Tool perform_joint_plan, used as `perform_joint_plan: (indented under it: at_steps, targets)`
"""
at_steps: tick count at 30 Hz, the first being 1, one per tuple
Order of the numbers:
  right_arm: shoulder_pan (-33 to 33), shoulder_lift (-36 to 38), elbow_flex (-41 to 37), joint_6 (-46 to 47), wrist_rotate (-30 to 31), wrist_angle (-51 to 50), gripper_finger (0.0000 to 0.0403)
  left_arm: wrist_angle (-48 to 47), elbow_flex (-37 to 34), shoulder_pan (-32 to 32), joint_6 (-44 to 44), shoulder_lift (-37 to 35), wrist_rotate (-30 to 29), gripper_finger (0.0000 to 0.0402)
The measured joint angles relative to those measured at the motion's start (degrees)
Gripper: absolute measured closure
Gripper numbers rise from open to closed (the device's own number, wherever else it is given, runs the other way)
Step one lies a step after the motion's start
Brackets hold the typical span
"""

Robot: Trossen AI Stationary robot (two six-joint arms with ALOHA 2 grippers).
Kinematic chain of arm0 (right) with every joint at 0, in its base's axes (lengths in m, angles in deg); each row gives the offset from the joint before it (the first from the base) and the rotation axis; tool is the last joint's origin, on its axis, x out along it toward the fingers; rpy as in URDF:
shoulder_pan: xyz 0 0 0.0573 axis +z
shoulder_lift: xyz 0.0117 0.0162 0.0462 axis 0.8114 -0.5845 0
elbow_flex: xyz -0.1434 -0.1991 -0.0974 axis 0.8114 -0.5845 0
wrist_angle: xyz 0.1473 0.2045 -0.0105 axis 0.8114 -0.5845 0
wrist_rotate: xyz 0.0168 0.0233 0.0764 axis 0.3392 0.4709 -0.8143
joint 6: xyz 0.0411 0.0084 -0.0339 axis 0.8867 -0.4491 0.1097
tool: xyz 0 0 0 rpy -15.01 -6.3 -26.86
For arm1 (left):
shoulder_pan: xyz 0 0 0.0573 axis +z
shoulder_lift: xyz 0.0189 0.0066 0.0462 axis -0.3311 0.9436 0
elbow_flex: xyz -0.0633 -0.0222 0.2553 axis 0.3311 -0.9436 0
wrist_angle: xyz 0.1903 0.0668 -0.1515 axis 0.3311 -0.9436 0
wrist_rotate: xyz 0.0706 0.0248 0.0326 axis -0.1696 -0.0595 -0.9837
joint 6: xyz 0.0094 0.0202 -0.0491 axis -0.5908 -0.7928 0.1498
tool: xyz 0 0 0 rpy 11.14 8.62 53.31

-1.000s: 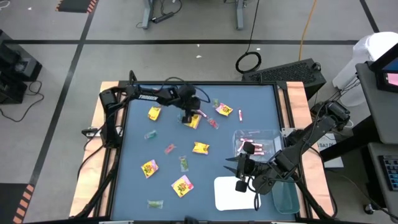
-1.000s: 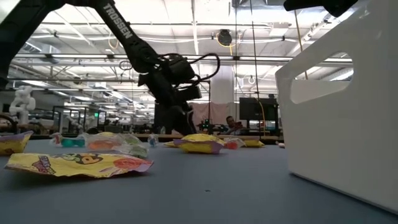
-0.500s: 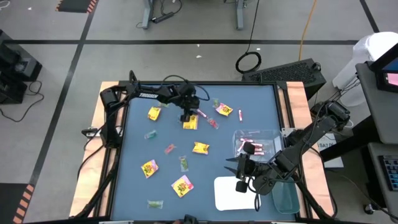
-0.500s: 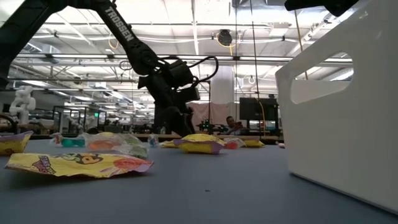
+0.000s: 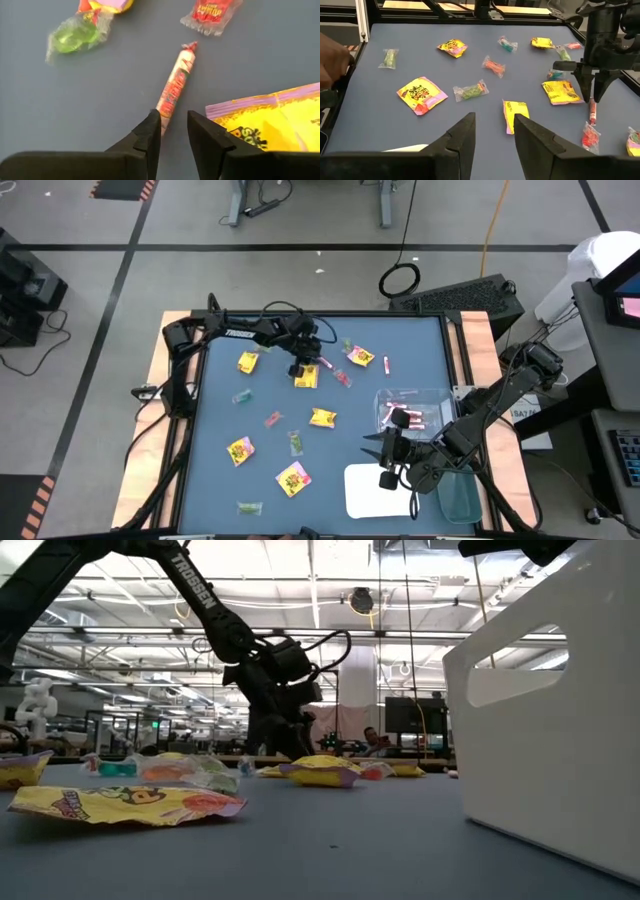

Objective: Sort candy
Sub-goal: Put the transparent candy roll into the transparent bin

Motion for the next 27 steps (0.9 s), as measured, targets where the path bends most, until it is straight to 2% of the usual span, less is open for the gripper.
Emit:
perform_joint_plan:
  at_steps: [8,18,27]
  targets:
    - [0.1,0.0,0.0,0.4,0.0,0.0,0.028,0.2,0.0,0.0,2.9,0.1,-0.9,0.0301]
    - [0.1,0.0,0.0,0.2,0.2,0.4,0.028,-6.3,1.7,-0.9,4.8,0.1,-4.9,0.0303]
    - [0.2,0.0,0.0,0.0,0.2,0.5,0.028,-6.1,1.7,-1.9,4.9,0.1,-5.5,0.0337]
